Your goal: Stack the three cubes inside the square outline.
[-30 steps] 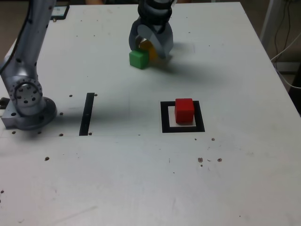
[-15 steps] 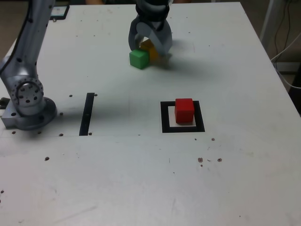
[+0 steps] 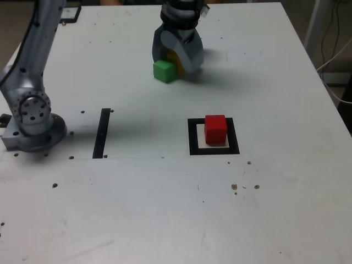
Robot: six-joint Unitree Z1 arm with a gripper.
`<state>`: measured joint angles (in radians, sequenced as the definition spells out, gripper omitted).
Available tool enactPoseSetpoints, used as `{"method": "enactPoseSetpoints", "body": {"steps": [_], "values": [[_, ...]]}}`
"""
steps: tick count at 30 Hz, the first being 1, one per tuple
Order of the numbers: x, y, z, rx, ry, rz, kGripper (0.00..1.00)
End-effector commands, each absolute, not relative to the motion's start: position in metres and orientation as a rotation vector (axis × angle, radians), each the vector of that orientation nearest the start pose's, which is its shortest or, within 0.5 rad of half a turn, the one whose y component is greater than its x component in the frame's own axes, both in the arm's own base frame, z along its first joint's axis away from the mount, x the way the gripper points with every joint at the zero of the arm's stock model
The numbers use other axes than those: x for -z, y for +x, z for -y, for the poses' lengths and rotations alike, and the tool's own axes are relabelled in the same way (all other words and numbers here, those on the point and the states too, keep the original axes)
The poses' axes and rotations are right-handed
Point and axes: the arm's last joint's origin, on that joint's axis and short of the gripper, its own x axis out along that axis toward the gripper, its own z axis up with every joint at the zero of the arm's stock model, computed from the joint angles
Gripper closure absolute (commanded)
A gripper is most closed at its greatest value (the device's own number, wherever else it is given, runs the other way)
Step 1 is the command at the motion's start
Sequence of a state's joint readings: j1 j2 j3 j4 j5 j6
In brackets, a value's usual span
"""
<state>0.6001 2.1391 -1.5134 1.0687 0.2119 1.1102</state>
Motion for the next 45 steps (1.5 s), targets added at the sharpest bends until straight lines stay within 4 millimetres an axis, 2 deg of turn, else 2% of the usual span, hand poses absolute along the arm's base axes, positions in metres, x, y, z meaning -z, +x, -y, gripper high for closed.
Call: {"method": "enactPoseSetpoints", "body": {"steps": [1,13,29,45], "values": [[-0.198,0.311,-0.228,0.373,0.46,-1.774,0.24],[-0.198,0.308,-0.232,0.267,0.438,-1.816,0.37],[-0.196,0.307,-0.231,0.234,0.42,-1.828,0.47],[-0.207,0.314,-0.226,0.22,0.442,-1.808,0.58]]}}
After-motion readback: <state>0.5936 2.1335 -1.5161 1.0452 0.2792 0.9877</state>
